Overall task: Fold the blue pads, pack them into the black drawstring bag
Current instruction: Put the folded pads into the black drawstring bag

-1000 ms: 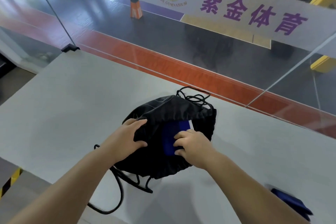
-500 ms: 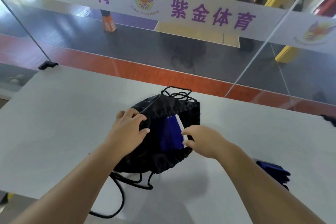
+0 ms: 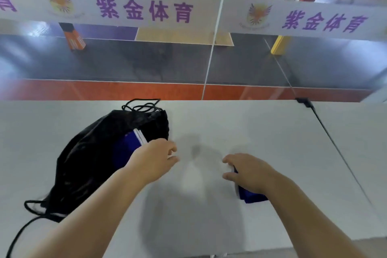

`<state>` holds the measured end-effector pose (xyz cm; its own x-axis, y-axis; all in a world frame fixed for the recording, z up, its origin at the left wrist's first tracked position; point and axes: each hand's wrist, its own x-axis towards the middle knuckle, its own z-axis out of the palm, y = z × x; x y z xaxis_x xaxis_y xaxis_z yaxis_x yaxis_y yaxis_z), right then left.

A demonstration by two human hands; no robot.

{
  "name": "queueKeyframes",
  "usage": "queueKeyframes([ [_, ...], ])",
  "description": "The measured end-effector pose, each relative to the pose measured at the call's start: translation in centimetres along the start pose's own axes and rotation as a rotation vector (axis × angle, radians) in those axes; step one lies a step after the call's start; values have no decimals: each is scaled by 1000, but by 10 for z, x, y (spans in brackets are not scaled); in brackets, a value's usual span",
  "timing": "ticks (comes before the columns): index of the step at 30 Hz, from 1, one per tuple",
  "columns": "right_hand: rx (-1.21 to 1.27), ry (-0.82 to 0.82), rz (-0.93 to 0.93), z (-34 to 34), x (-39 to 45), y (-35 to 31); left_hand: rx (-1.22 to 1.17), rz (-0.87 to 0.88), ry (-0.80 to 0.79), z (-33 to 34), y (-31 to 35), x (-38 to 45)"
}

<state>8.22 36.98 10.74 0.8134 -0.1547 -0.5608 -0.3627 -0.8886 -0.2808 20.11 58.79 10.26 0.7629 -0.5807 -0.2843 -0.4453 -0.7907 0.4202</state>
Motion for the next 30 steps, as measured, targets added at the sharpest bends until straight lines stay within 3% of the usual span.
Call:
queueKeyframes([
  [8,57,4,130,2,-19,117,-117,-67,-165,85,85,27],
  [12,45,12,156,13,-15,150,-204,-103,-171,115,116,37],
  [30,213,30,209,66,16,157,-290,-179,-170,162,145,89],
])
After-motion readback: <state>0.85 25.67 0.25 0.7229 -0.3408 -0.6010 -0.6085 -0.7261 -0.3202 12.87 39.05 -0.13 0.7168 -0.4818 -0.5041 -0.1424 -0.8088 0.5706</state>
